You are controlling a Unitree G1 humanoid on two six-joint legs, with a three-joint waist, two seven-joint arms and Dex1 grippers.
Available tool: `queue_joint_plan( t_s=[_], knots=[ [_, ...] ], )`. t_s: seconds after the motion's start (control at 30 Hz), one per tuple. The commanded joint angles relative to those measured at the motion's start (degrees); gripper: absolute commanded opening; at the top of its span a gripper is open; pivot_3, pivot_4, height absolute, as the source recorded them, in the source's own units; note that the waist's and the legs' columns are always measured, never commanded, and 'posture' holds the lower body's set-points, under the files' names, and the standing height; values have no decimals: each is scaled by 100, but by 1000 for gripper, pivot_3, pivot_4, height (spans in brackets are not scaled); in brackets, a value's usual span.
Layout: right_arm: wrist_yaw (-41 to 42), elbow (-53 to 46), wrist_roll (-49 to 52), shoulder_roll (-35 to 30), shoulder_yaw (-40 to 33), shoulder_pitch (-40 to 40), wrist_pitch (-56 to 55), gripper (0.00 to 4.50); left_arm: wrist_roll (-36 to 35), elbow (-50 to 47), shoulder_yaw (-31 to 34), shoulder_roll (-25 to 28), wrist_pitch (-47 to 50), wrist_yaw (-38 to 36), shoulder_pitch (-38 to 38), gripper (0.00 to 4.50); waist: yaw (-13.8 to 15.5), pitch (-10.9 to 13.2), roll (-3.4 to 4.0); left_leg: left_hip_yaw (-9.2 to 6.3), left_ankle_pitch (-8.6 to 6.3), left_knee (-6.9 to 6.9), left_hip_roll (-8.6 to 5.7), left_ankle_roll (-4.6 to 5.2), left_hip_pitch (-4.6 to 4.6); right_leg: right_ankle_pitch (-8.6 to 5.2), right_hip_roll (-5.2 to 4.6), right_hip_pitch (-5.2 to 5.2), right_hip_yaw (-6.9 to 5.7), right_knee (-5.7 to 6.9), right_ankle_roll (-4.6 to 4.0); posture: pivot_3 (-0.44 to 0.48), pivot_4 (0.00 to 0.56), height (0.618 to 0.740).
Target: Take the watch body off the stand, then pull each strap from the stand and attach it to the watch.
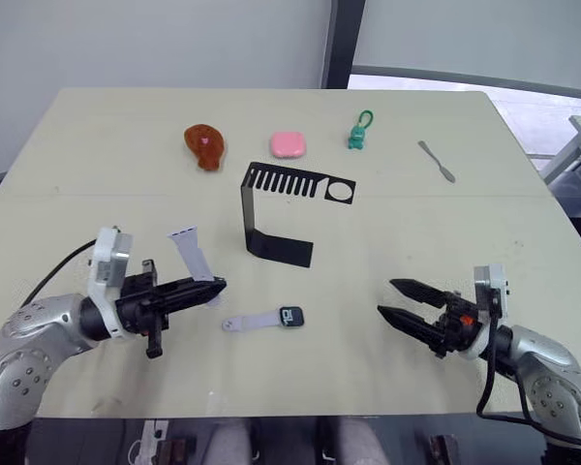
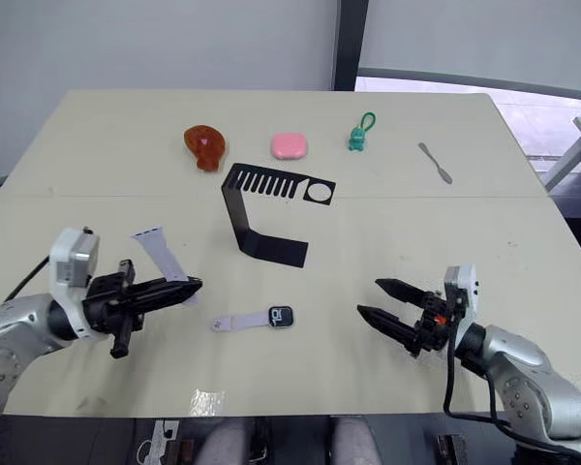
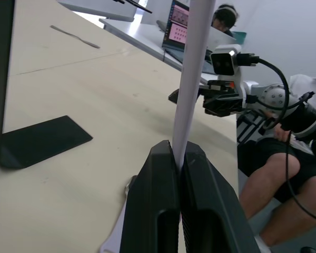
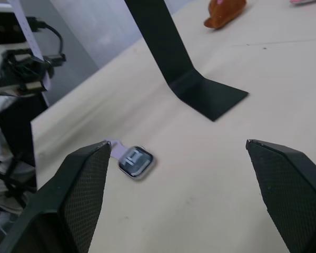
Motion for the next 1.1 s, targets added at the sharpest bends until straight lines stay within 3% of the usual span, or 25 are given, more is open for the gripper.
queue_joint_plan(
  t_s=[0.03,0.23,0.43,0.67,1.1],
  knots=[
    [-305,-376,958,187,77,-78,524,4464,-264,-117,-384,98,441,-14,-412,0,2,0,0,0,0,-1,-1,0,0,0,0,0,2,0,0,0,150,740],
    [-1113,-477,2164,559,318,-524,1194,4464,-236,7,-1184,2,1087,43,-1215,0,-3,0,0,0,1,2,-1,-1,-1,0,4,-3,5,2,0,0,150,740],
    [-1218,-477,2046,948,955,-721,1105,4464,-377,253,-1705,-697,1508,381,-1891,0,17,0,0,-3,2,6,-5,0,-4,0,5,-1,6,2,1,0,150,740],
    [-1346,-461,1848,1328,1348,-1065,922,4464,-327,332,-1832,-964,1738,379,-1936,0,-6,0,0,0,6,10,0,-4,-6,0,12,-10,12,8,1,0,150,740],
    [-1987,-524,2235,1641,1366,-1764,1060,4464,-350,188,-1832,-1136,1901,507,-1804,0,-7,0,0,-2,7,10,-2,-2,-7,0,8,-10,12,9,1,0,150,740]
  ],
)
